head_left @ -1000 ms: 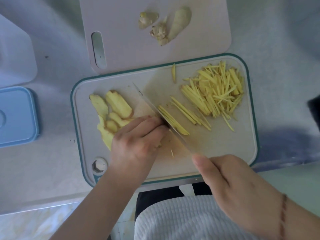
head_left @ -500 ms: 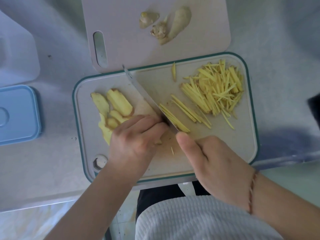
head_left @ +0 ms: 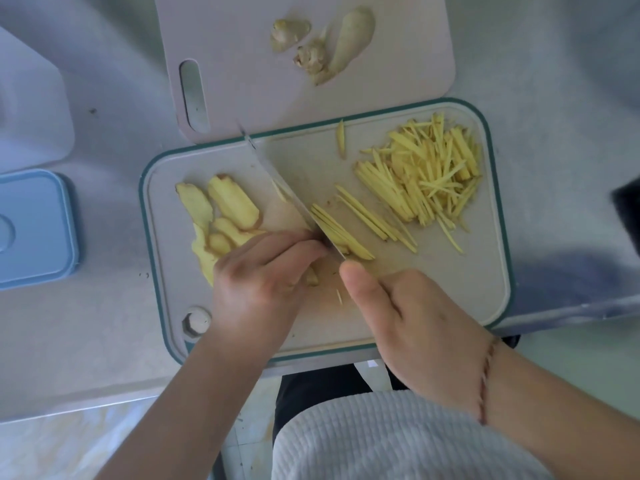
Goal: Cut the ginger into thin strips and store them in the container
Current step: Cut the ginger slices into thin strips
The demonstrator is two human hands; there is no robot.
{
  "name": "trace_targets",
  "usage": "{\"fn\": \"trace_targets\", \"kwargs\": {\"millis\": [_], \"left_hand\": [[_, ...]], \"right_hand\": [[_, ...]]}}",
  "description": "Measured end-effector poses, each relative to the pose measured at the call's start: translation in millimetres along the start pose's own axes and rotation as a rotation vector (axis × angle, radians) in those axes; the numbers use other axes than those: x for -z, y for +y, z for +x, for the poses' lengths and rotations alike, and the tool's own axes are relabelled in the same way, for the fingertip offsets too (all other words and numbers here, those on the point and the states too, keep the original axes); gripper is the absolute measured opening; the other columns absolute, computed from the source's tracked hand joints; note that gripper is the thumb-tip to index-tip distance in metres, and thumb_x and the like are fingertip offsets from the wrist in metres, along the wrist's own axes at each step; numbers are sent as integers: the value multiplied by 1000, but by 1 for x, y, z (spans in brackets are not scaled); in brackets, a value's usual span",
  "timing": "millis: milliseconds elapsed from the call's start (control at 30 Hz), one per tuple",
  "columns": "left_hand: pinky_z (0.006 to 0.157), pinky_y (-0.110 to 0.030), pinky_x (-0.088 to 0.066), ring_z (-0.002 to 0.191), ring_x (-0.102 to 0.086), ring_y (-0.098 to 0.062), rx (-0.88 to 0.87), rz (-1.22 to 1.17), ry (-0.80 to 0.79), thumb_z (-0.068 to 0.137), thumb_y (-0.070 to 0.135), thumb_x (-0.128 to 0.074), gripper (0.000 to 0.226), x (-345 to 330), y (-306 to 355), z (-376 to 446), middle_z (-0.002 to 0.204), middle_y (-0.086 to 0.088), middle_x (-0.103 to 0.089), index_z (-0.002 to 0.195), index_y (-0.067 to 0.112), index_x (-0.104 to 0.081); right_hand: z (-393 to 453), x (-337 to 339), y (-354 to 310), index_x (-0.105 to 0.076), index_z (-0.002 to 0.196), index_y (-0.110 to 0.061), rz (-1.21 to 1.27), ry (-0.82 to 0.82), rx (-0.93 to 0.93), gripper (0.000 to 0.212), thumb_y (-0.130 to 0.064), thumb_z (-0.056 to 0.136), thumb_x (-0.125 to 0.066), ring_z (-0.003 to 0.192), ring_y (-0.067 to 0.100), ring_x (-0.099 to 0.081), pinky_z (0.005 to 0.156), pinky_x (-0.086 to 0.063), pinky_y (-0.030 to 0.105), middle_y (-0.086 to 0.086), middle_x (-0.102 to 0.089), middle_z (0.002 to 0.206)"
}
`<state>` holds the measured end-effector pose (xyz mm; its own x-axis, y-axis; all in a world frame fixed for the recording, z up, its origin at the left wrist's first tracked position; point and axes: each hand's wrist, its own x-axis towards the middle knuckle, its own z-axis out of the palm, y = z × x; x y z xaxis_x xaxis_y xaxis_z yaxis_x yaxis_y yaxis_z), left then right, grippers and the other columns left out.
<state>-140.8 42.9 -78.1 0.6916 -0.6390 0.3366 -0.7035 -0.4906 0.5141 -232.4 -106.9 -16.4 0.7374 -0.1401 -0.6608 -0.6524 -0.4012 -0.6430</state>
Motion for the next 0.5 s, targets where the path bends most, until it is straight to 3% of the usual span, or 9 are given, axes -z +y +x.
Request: {"fn": "trace_targets", "kwargs": {"millis": [267,367,500], "left_hand": [[61,-28,-52,76,-67,-15,-9,-5,1,66,-25,-65,35,1,-2,-4,86,-4,-77,78,5,-80],[62,-29,-53,78,-68,-15,-1,-4,6,67,-24,-64,35,0,-3,-5,86,-5,-77,78,5,-80],[60,-33,-56,76,-72,-19,25,-15,34,67,-26,-65,34,0,-3,-6,87,-5,-77,77,4,-79]], "right_hand": [[-27,7,13,-27,52,-16,-76,11,-12,70,-78,83,-15,41,13,-28,42,-26,20,-1,-28,42],[-31,8,17,-37,57,-22,-88,6,-8,67,-83,74,-13,42,13,-28,43,-27,21,0,-31,44],[-31,5,20,-31,57,-16,-41,-17,-42,72,-84,73,-14,43,12,-25,44,-29,23,1,-26,46]]}}
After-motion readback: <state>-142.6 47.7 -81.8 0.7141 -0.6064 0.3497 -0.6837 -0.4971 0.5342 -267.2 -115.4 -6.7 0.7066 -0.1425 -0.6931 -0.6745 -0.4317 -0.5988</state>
